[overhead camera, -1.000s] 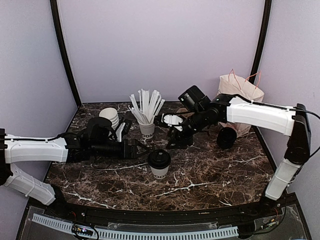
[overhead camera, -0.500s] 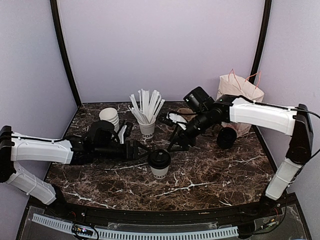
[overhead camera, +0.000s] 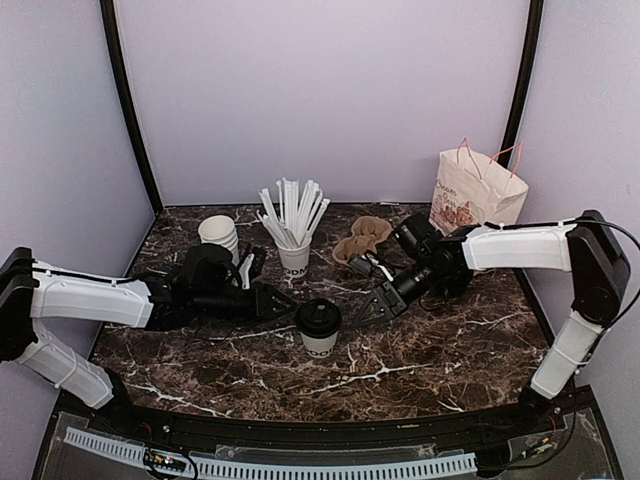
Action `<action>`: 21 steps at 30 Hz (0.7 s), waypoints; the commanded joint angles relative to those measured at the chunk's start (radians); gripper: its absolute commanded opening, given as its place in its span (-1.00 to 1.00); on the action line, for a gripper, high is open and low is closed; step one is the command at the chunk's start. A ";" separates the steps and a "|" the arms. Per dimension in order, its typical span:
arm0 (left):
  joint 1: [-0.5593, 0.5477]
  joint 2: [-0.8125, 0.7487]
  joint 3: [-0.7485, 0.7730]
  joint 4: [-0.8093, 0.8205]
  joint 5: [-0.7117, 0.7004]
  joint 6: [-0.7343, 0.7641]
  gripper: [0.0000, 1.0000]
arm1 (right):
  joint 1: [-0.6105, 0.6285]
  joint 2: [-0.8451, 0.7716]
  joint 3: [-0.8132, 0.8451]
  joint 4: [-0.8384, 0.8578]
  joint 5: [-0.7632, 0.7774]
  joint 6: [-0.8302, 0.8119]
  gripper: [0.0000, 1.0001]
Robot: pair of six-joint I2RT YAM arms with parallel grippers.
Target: Pack the takeout coffee
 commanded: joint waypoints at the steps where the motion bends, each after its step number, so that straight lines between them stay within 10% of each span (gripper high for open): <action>1: 0.011 0.010 -0.006 0.048 0.017 -0.021 -0.30 | -0.005 0.054 0.037 0.077 -0.141 0.089 -0.44; 21: 0.036 0.106 -0.011 0.098 0.083 -0.016 -0.33 | -0.004 0.196 0.117 0.100 -0.178 0.132 -0.38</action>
